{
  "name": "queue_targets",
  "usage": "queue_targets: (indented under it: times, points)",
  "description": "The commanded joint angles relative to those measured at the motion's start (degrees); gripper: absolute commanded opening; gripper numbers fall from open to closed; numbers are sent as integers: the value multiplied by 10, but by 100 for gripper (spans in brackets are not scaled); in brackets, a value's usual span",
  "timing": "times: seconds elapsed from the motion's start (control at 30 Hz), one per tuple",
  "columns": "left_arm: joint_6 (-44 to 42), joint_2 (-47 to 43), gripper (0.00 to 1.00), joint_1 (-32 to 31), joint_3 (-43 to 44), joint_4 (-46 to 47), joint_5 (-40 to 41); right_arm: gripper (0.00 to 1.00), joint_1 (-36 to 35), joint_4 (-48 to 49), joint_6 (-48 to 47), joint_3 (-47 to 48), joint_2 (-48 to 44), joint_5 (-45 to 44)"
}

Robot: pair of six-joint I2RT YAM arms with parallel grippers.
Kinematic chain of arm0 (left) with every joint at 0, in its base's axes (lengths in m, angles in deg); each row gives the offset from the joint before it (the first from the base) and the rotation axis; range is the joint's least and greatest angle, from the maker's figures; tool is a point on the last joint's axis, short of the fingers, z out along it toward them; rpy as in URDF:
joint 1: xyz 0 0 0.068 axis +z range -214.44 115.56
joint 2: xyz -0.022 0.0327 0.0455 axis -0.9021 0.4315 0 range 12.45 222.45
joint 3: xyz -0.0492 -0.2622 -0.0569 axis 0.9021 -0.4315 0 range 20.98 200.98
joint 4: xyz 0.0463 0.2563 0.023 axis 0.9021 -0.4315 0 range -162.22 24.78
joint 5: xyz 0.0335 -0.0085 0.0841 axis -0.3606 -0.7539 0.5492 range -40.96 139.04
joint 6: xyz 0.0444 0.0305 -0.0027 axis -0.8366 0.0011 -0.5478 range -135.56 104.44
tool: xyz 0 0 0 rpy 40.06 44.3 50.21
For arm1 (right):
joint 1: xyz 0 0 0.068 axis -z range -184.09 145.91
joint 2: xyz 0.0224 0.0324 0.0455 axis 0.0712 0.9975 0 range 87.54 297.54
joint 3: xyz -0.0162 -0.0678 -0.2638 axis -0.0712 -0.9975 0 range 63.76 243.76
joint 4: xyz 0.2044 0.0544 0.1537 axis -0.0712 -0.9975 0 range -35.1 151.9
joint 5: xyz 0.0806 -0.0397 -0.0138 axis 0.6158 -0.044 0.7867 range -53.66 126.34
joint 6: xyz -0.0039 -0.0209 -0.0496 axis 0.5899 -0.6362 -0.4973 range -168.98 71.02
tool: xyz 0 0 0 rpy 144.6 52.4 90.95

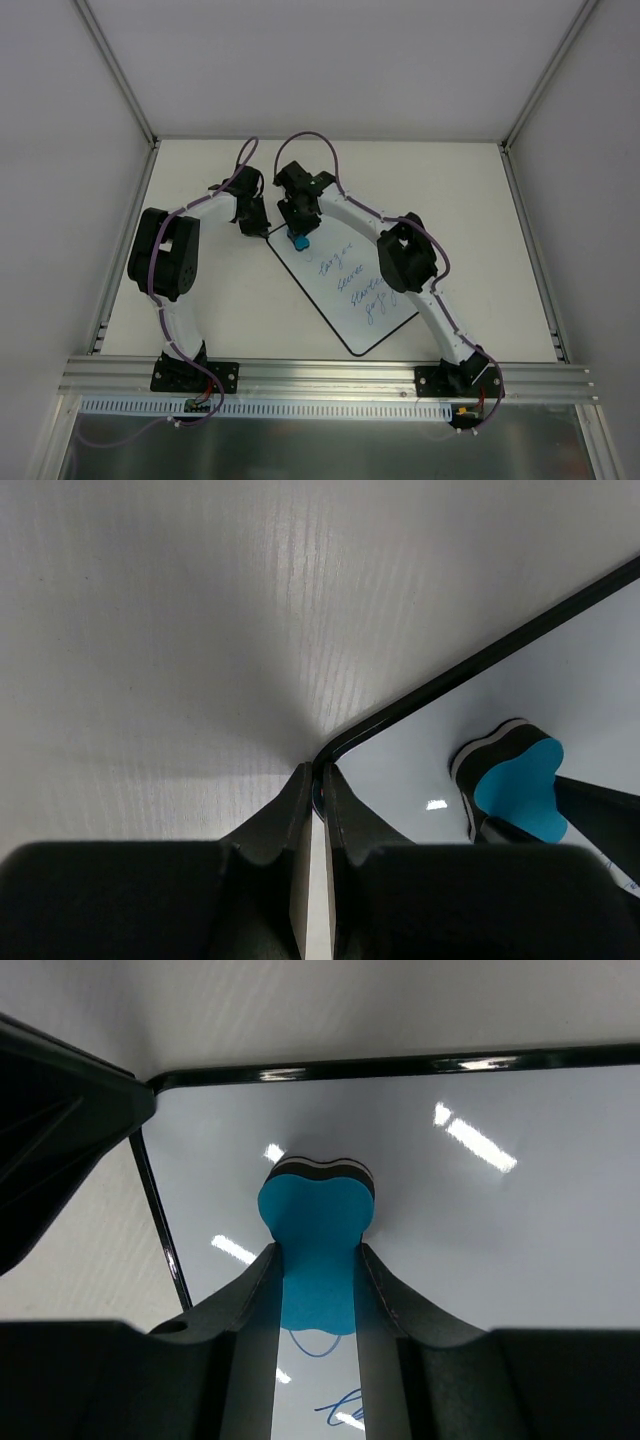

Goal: Erase the whiteboard

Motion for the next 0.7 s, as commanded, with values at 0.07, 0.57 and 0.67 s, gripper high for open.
queue_targets:
  times: [0.07, 0.57, 0.67]
  points:
    - [32, 23, 0, 2, -15, -40, -14, 0, -3, -25, 5, -86, -30, -9]
    - [37, 7, 0, 11, -18, -40, -13, 0, 38, 40, 67, -385, -233, -134]
    - [37, 8, 0, 11, -16, -41, -19, 0, 36, 76, 82, -392, -225, -89]
